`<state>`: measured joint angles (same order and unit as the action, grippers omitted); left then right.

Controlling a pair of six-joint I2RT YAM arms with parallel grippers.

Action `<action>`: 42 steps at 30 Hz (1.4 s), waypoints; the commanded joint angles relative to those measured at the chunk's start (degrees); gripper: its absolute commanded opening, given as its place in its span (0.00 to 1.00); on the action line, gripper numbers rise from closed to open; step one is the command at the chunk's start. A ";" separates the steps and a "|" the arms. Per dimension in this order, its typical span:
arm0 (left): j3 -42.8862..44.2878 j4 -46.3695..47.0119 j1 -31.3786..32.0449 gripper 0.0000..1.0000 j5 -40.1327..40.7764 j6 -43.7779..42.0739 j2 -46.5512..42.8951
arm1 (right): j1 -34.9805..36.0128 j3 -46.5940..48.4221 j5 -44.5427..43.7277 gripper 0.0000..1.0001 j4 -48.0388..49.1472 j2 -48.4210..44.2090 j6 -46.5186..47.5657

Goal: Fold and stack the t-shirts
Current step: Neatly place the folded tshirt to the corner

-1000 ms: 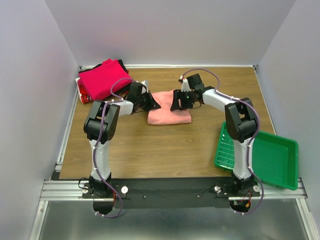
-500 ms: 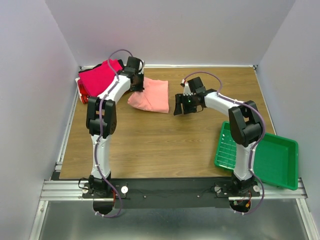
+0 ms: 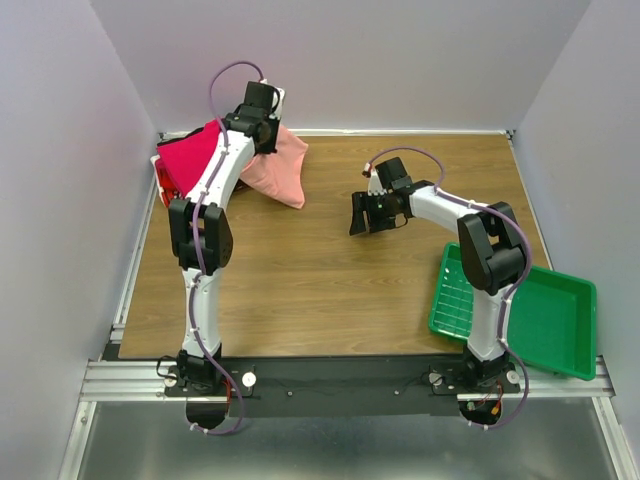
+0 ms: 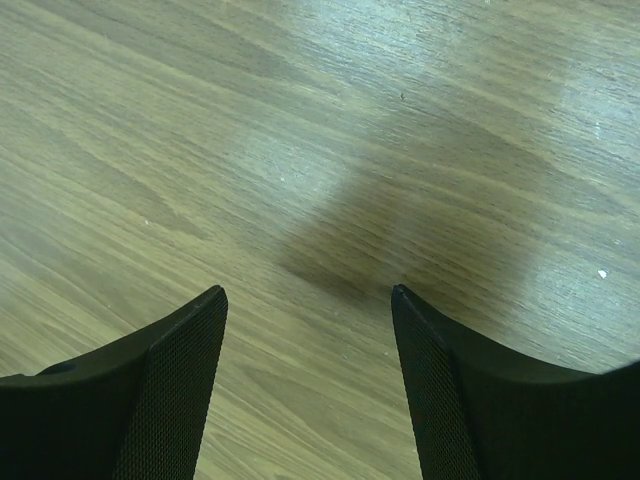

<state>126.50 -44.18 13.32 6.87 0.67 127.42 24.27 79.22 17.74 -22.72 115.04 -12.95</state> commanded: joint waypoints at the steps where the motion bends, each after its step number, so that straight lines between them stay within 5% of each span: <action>1: 3.40 0.06 -0.75 0.00 -1.59 -1.81 -1.37 | -0.01 -0.82 -0.25 0.74 -1.19 -2.19 0.56; 20: 12.55 7.09 -12.87 0.00 -19.88 6.45 -6.12 | -0.01 -1.61 1.34 0.74 -1.36 -2.72 -0.41; 38: -5.82 11.49 -24.04 0.00 -20.50 7.51 -5.78 | -0.01 -2.75 0.98 0.74 -1.36 -4.47 -1.20; 39: -5.91 11.05 -24.39 0.02 -19.45 7.86 -5.51 | -0.01 -2.76 0.90 0.74 -1.36 -4.83 -1.20; 42: -6.88 10.00 -26.41 0.43 -12.79 9.69 -5.25 | -0.01 -2.84 0.72 0.75 -1.36 -6.32 -1.55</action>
<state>119.83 -35.11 -10.92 -11.97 8.71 122.06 24.27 76.86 18.33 -23.33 111.94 -13.74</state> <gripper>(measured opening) 0.274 0.747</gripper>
